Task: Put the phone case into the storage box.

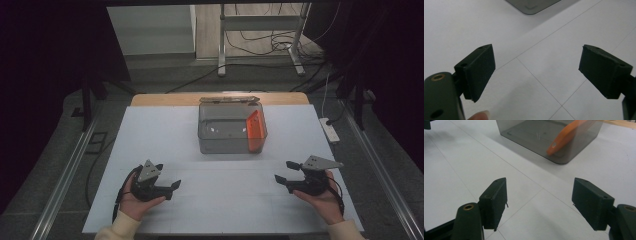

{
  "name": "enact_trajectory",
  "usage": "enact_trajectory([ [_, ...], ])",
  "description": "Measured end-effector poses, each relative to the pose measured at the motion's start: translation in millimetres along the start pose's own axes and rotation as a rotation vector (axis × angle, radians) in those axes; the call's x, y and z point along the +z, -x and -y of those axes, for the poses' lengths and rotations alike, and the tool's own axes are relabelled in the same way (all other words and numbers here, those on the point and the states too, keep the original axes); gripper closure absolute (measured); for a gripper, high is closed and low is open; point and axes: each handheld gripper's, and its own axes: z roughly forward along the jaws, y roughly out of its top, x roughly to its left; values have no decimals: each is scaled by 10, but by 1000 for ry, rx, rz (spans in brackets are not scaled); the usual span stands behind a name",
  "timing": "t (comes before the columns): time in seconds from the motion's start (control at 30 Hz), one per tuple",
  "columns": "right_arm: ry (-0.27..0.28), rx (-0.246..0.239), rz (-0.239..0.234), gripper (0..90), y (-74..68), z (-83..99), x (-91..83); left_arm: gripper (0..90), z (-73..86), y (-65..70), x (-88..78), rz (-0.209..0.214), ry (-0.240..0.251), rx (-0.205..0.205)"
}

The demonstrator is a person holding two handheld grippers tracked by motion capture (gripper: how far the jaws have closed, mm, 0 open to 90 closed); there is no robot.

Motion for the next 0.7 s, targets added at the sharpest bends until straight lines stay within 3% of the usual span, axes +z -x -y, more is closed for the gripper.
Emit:
enact_trajectory([
  [0.7, -13, -9, 2, 285, 16, 8, -3, 139, -1, -1, 7, 8, 1, 1],
])
